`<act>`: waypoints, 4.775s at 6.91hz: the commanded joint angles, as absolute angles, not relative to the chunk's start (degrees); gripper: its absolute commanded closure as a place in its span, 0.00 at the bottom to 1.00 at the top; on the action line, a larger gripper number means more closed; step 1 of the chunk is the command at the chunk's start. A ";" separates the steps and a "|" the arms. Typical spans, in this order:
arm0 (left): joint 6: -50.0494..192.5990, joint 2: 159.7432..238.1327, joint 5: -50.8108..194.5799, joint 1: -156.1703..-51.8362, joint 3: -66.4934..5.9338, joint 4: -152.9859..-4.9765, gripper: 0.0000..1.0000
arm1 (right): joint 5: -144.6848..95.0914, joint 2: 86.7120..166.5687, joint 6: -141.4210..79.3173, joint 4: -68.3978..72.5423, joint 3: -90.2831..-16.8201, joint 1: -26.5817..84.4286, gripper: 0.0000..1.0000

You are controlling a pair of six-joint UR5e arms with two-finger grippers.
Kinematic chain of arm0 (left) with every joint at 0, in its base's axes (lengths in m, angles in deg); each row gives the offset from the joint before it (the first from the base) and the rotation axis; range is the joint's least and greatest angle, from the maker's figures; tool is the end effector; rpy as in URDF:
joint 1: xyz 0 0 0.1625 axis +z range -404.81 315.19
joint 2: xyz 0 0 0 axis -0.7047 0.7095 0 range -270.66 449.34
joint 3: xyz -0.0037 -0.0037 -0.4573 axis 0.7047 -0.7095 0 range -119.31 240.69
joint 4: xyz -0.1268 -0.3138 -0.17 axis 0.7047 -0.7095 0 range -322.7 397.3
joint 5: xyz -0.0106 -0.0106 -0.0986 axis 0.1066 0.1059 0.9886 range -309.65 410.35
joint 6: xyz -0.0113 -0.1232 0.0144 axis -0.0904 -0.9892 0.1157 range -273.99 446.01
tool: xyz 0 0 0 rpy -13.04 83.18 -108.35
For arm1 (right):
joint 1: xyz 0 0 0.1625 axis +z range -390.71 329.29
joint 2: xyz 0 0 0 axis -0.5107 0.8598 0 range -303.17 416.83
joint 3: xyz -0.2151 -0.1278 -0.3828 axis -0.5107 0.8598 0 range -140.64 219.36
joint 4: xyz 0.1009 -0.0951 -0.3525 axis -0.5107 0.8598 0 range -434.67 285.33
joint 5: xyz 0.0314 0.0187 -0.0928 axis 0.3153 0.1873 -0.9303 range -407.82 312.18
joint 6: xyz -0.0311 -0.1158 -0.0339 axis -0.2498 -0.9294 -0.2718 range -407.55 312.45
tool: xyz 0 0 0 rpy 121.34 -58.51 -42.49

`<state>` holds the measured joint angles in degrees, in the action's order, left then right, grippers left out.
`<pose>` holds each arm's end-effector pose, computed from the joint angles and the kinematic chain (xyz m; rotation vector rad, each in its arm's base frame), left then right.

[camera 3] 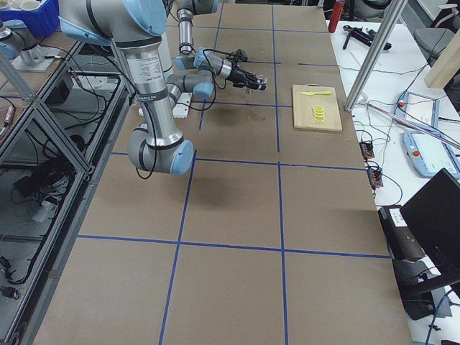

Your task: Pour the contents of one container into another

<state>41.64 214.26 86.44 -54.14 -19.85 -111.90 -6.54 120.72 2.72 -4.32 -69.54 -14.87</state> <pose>0.6174 -0.3387 0.2927 1.2688 0.8347 -0.1872 -0.4855 -0.3736 0.2674 1.1489 -0.5762 0.1213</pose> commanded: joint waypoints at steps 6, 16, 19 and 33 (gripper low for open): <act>41.53 220.21 87.44 -55.09 -14.29 -111.77 1.00 | -5.10 114.67 -4.21 17.24 -75.17 -17.00 1.00; 40.30 222.94 87.35 -55.00 -12.00 -111.76 1.00 | -5.10 109.57 -17.91 30.08 -75.08 -17.00 1.00; 40.30 222.94 87.35 -55.00 -11.91 -111.76 1.00 | -5.19 109.13 -21.35 31.76 -75.17 -16.65 1.00; 40.21 223.03 87.35 -55.00 -12.79 -111.85 1.00 | -5.81 108.52 -36.90 33.61 -75.08 -15.07 1.00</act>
<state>40.24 223.02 87.31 -55.00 -12.66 -111.82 -5.65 108.97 -35.05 33.36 -75.00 -15.16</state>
